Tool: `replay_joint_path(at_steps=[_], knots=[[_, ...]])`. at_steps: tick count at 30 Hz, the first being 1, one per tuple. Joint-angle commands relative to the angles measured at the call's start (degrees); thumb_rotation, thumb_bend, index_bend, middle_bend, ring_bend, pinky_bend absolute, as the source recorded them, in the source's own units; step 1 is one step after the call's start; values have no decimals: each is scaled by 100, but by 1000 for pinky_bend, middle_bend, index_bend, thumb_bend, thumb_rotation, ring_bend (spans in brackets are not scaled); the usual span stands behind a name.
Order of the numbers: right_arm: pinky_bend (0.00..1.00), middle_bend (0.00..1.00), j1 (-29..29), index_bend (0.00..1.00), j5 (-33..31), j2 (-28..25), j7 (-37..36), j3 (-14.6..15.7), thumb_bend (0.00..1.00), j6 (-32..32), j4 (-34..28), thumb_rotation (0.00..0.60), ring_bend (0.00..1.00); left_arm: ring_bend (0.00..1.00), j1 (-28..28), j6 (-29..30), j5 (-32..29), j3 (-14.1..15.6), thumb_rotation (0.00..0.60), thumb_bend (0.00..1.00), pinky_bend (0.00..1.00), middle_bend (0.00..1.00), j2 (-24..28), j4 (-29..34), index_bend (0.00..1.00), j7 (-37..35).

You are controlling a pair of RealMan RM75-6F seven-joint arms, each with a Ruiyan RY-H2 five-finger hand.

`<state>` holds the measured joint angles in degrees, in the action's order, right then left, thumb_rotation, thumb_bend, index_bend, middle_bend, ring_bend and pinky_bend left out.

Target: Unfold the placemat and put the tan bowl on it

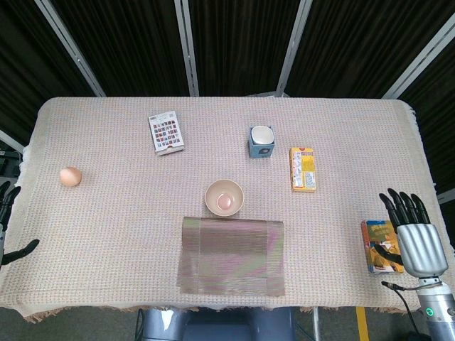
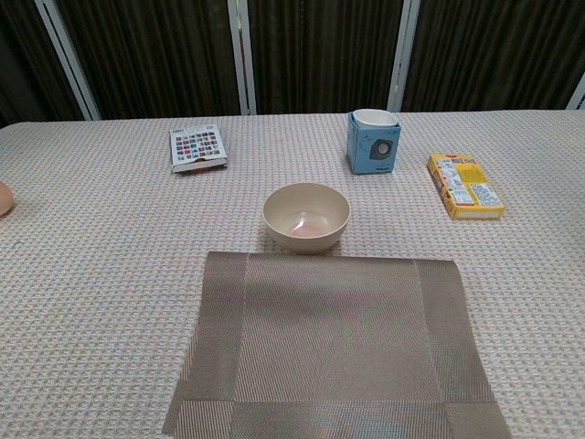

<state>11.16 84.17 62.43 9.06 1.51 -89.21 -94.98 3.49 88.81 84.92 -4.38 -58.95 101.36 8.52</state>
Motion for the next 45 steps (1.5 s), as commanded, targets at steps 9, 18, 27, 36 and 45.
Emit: replay_joint_path(at_steps=[9,18,27,36,45], knots=[[0,0,-160,0,-26,21,-56,-127,0,-18,-11,600,0,0,73,-157,-81,9,600,0,0,0,-75,-47,0,94],[0,0,-166,0,-209,-1,-138,-323,0,122,67,600,0,0,2005,-2405,361,-439,600,0,0,0,-793,-412,0,426],[0,0,-193,0,-568,-32,-141,-500,0,332,210,600,0,0,3670,-4020,215,-874,600,0,0,0,-2037,-1371,39,601],[0,0,-228,0,-755,-55,-242,-635,0,425,314,600,0,0,4441,-4612,202,-779,600,38,0,0,-3069,-2408,224,536],[0,0,-257,0,-780,-87,-320,-694,0,497,338,600,0,0,4736,-4420,347,-650,600,289,0,0,-3798,-3323,270,330]])
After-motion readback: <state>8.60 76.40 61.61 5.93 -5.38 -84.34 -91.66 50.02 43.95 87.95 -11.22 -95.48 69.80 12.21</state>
